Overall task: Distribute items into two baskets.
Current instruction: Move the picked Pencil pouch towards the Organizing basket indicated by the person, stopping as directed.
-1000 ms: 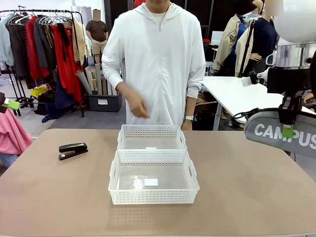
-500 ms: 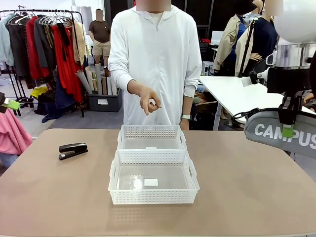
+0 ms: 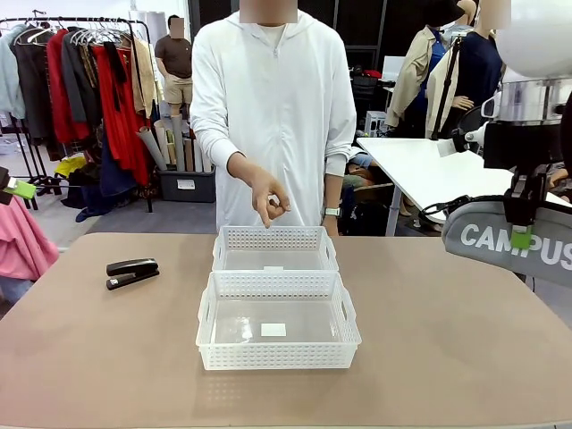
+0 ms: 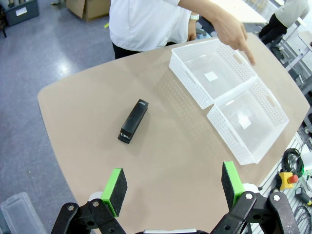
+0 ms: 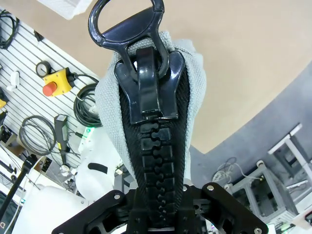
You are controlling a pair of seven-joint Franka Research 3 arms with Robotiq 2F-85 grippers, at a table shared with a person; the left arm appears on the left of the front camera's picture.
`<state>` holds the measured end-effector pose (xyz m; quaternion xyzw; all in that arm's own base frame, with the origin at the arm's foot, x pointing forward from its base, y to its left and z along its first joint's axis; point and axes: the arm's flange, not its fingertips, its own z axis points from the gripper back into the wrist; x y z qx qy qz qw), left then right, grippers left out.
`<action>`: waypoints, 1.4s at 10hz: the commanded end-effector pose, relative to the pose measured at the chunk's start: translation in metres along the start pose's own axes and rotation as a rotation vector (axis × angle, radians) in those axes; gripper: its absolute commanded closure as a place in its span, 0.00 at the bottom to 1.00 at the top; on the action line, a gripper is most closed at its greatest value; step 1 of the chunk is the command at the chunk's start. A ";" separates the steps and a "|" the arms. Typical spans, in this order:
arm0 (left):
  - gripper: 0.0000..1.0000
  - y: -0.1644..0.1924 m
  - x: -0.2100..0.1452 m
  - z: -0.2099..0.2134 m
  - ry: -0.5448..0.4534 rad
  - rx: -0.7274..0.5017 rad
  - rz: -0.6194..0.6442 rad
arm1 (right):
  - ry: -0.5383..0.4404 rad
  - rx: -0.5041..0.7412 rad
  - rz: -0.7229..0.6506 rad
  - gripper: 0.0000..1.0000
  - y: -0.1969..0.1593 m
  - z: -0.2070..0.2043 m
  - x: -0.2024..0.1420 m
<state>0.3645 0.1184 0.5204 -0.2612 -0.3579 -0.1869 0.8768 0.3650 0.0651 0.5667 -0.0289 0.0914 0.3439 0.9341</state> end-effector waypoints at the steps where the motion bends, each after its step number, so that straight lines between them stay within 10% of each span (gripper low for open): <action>1: 0.00 0.001 0.001 0.000 -0.016 -0.009 -0.001 | -0.003 -0.012 -0.023 1.00 0.000 0.000 0.000; 14: 0.00 0.001 0.001 0.000 -0.016 -0.009 -0.001 | 0.031 -0.059 0.073 1.00 -0.024 0.015 0.060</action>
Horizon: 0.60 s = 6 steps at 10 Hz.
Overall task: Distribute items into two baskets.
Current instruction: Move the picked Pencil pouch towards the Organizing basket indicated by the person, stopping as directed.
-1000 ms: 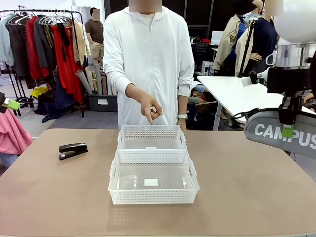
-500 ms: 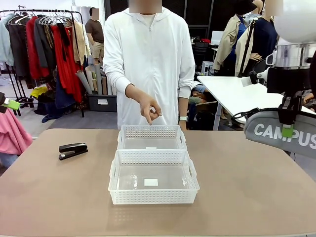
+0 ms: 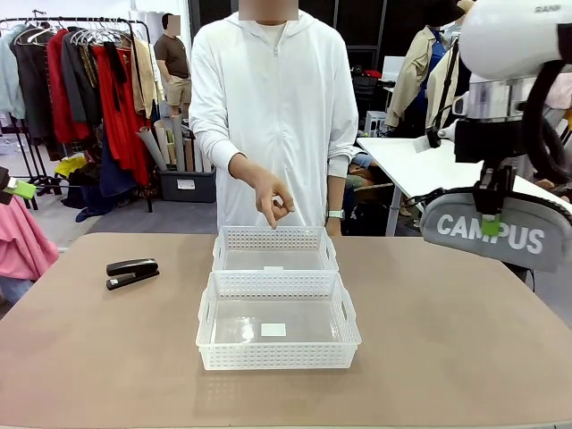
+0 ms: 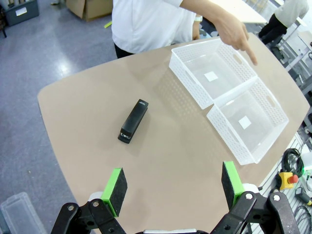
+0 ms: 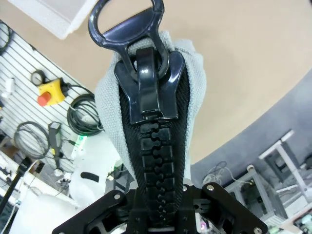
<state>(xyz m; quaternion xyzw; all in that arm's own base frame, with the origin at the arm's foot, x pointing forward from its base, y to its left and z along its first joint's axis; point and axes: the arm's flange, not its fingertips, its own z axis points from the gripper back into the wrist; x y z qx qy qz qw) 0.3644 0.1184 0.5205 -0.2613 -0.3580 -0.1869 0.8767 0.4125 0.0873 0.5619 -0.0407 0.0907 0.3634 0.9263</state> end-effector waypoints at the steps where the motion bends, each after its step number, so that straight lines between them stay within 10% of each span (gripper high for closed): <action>1: 0.00 0.001 0.001 -0.001 -0.016 -0.009 -0.001 | 0.045 -0.041 0.042 1.00 -0.018 0.009 0.018; 6: 0.00 0.001 0.001 -0.001 -0.016 -0.009 -0.001 | 0.055 -0.046 0.127 1.00 -0.048 -0.011 0.072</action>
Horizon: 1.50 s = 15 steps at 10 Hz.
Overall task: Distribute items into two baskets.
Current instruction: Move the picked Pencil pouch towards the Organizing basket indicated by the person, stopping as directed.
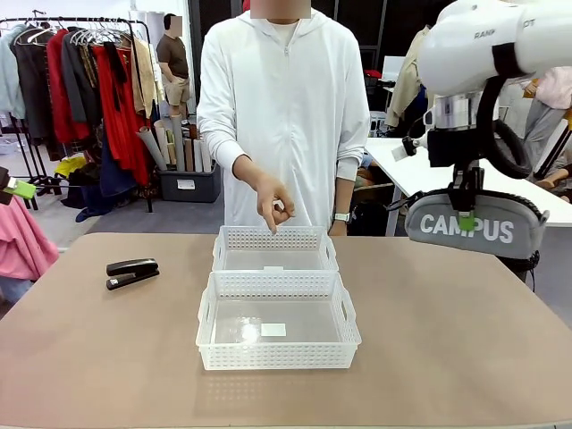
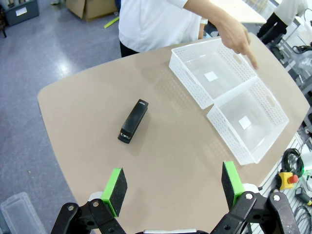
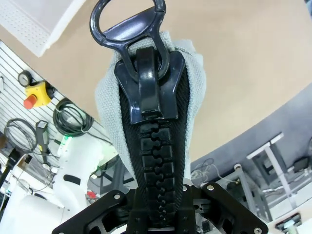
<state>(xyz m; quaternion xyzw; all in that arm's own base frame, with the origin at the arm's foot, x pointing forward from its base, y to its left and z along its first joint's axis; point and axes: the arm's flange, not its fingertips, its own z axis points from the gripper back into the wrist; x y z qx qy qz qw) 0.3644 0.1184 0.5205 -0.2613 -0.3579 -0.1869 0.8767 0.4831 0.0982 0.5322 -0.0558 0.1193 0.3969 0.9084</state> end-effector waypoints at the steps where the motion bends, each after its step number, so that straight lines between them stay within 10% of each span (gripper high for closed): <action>1: 0.00 0.001 0.001 -0.001 -0.016 -0.009 -0.001 | -0.025 -0.039 0.067 1.00 -0.010 0.002 0.017; 15: 0.00 0.001 0.001 -0.001 -0.016 -0.009 -0.001 | -0.162 -0.074 0.275 1.00 -0.038 -0.020 0.146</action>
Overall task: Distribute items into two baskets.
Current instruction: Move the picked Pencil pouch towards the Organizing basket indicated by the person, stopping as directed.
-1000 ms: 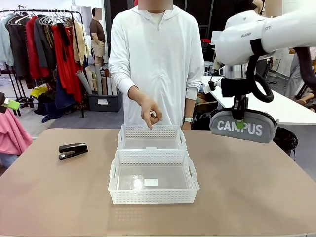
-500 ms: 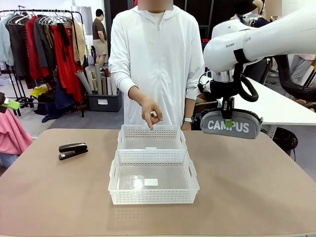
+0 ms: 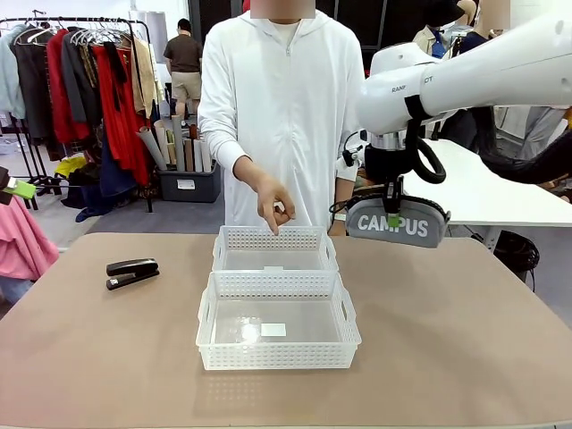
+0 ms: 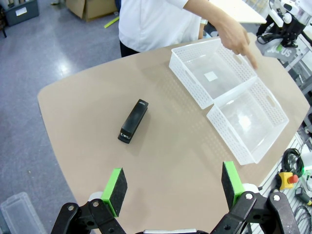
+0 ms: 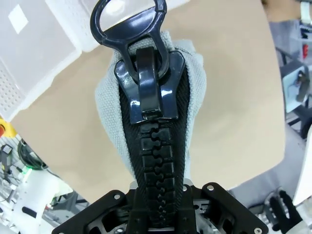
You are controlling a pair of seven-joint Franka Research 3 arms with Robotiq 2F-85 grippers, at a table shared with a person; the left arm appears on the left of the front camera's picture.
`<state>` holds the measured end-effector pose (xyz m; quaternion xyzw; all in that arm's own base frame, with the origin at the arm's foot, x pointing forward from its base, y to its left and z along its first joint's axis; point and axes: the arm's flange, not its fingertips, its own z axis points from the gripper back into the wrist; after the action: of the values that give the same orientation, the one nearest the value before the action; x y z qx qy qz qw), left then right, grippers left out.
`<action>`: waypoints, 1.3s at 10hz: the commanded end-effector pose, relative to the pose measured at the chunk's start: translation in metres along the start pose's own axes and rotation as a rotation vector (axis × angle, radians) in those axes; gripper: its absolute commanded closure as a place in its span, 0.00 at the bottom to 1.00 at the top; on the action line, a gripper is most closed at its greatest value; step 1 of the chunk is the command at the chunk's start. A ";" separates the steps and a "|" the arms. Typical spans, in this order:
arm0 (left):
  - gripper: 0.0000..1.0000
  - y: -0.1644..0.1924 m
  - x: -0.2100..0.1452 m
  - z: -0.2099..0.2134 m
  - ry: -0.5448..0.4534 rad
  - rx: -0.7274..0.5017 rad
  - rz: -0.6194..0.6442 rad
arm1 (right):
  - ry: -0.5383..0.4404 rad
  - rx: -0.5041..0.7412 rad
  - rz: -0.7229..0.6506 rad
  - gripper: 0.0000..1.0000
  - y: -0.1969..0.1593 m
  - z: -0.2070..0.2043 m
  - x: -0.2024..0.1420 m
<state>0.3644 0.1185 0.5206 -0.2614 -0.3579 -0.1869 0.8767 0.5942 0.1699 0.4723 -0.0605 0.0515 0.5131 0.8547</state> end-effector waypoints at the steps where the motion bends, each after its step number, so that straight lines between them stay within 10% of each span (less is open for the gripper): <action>1: 0.00 0.001 0.001 -0.001 -0.016 -0.009 -0.001 | -0.060 0.026 0.022 1.00 -0.006 0.002 0.012; 9: 0.00 0.001 0.001 -0.001 -0.016 -0.009 -0.001 | -0.081 0.082 0.041 1.00 -0.003 -0.015 0.058; 13: 0.00 0.001 0.001 -0.001 -0.016 -0.009 -0.001 | 0.015 0.115 0.020 1.00 0.053 0.023 -0.105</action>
<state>0.3646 0.1185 0.5206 -0.2613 -0.3575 -0.1870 0.8769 0.5370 0.1275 0.5062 -0.0162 0.1006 0.5013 0.8592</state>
